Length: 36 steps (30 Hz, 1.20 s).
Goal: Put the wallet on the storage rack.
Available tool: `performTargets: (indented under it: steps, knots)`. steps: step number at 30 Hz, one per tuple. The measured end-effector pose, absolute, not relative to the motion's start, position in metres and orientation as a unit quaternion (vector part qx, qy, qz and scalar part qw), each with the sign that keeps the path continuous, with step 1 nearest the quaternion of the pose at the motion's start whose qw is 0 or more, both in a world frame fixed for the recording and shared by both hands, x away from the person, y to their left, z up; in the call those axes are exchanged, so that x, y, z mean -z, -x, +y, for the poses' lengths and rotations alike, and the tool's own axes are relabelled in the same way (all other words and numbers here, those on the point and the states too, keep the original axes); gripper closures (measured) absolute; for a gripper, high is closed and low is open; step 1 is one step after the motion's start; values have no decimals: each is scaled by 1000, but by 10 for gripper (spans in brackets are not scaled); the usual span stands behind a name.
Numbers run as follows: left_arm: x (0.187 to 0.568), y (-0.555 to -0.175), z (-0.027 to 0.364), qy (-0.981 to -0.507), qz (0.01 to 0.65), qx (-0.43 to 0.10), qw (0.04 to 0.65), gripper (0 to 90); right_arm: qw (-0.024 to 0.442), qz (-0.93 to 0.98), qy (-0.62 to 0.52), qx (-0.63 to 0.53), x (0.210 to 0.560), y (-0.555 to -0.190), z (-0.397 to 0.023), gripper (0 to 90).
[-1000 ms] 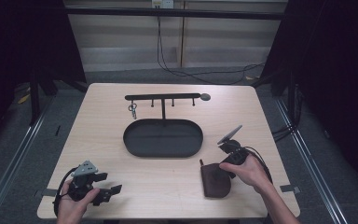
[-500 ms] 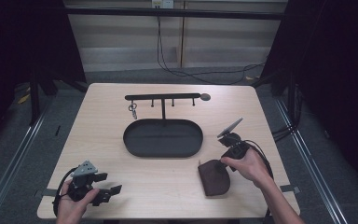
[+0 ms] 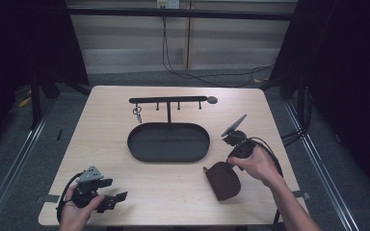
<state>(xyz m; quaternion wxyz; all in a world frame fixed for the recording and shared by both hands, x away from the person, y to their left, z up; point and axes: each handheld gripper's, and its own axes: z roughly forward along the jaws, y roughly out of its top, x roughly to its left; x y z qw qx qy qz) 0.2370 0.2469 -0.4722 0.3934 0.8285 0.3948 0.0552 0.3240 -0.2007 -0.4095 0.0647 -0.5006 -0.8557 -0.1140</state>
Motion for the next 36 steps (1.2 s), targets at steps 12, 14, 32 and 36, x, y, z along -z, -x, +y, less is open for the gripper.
performTargets:
  steps: [12, 14, 32, 36]
  knots:
    - [472, -238, 247, -829, 394, -55, 392, 208, 32, -857, 505, 93, 386, -332, -196, 837]
    - [472, -238, 247, -830, 394, -55, 392, 208, 29, -856, 508, 95, 383, -333, -198, 837]
    - [472, -238, 248, -831, 393, -53, 391, 207, 6, -852, 510, 114, 357, -344, -199, 837]
    - [472, -237, 248, -832, 392, -56, 389, 207, 2, -850, 515, 115, 352, -344, -200, 836]
